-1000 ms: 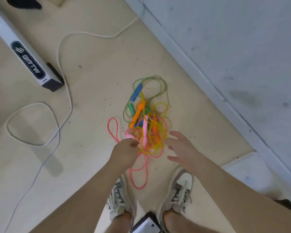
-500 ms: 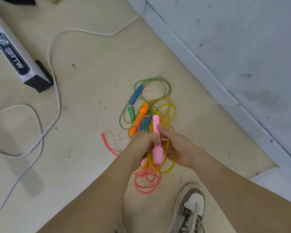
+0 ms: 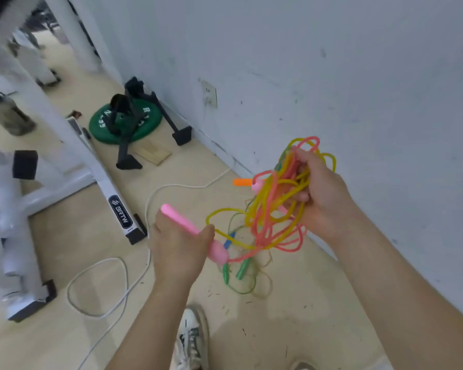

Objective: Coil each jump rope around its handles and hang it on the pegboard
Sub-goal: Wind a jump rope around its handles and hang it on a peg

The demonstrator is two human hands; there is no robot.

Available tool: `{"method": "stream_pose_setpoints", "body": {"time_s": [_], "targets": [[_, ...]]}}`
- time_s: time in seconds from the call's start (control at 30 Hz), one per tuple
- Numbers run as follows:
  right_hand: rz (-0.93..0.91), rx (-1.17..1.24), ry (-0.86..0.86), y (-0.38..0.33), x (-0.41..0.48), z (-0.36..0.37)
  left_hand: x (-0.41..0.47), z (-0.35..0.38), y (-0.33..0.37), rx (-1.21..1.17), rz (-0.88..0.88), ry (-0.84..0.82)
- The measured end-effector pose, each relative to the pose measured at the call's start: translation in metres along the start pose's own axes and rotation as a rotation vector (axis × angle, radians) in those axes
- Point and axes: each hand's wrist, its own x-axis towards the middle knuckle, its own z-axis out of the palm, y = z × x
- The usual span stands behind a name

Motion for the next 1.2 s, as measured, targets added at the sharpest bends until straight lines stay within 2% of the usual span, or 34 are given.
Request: {"method": "stream_pose_setpoints", "body": {"time_s": [0.07, 0.1, 0.17, 0.2, 0.23, 0.3, 0.33, 0.4, 0.43, 0.53, 0.6, 0.7, 0.77, 0.8, 0.9, 0.93, 0.97, 1.03, 1.07, 1.13, 1.17, 1.2], "targets": [[0.011, -0.042, -0.028, -0.006, -0.006, 0.014, -0.005, -0.003, 0.0, 0.049, 0.126, 0.184], [0.015, -0.078, -0.02, -0.006, -0.009, 0.019, -0.007, -0.002, 0.001, 0.036, 0.225, 0.225], [0.003, -0.146, 0.031, -0.001, -0.012, 0.026, -0.013, 0.004, 0.014, -0.046, 0.413, 0.171], [-0.003, -0.149, 0.049, 0.003, -0.011, 0.026, -0.015, 0.009, 0.021, -0.213, 0.427, 0.048], [-0.001, -0.127, 0.049, 0.007, -0.012, 0.025, -0.018, 0.011, 0.031, -0.439, 0.34, -0.141], [0.018, -0.061, 0.035, 0.015, -0.008, 0.015, -0.022, 0.011, 0.044, -0.824, 0.047, -0.507], [0.027, -0.041, 0.025, 0.019, -0.007, 0.008, -0.022, 0.012, 0.047, -0.9, -0.068, -0.632], [0.057, -0.055, 0.0, 0.027, -0.008, -0.006, -0.016, 0.012, 0.044, -0.924, -0.188, -0.762], [0.075, -0.102, -0.001, 0.031, -0.008, -0.012, -0.012, 0.013, 0.04, -0.9, -0.207, -0.764], [0.114, -0.361, -0.001, 0.039, 0.0, -0.024, -0.009, 0.025, 0.043, -0.782, -0.094, -0.598], [0.046, -0.511, 0.096, 0.038, 0.009, -0.027, -0.011, 0.032, 0.044, -0.782, -0.073, -0.483], [-0.065, -0.512, 0.294, 0.032, 0.016, -0.034, -0.002, 0.031, 0.043, -0.832, -0.095, -0.299], [-0.092, -0.571, 0.327, 0.027, 0.019, -0.042, 0.007, 0.022, 0.043, -0.913, -0.139, -0.203], [-0.084, -0.686, 0.336, 0.026, 0.022, -0.047, 0.011, 0.018, 0.043, -0.972, -0.159, -0.195], [-0.008, -1.364, 0.359, 0.025, 0.023, -0.057, 0.014, 0.016, 0.042, -1.09, -0.151, -0.279], [-0.047, -1.506, 0.37, 0.025, 0.023, -0.055, 0.012, 0.018, 0.043, -1.103, -0.138, -0.31], [-0.114, -1.502, 0.356, 0.023, 0.017, -0.049, 0.011, 0.018, 0.043, -1.105, -0.128, -0.339], [-0.211, -1.256, 0.22, 0.023, 0.017, -0.031, 0.009, 0.019, 0.044, -1.091, -0.114, -0.398], [-0.16, -1.133, 0.037, 0.024, 0.014, -0.027, 0.008, 0.019, 0.044, -1.078, -0.112, -0.425], [0.043, -1.09, -0.319, 0.034, 0.014, -0.016, 0.007, 0.017, 0.044, -1.058, -0.112, -0.479], [0.12, -1.086, -0.406, 0.038, 0.015, -0.011, 0.007, 0.016, 0.044, -1.063, -0.117, -0.502], [0.123, -1.039, -0.447, 0.04, 0.014, -0.008, 0.007, 0.014, 0.044, -1.078, -0.128, -0.525]]}}
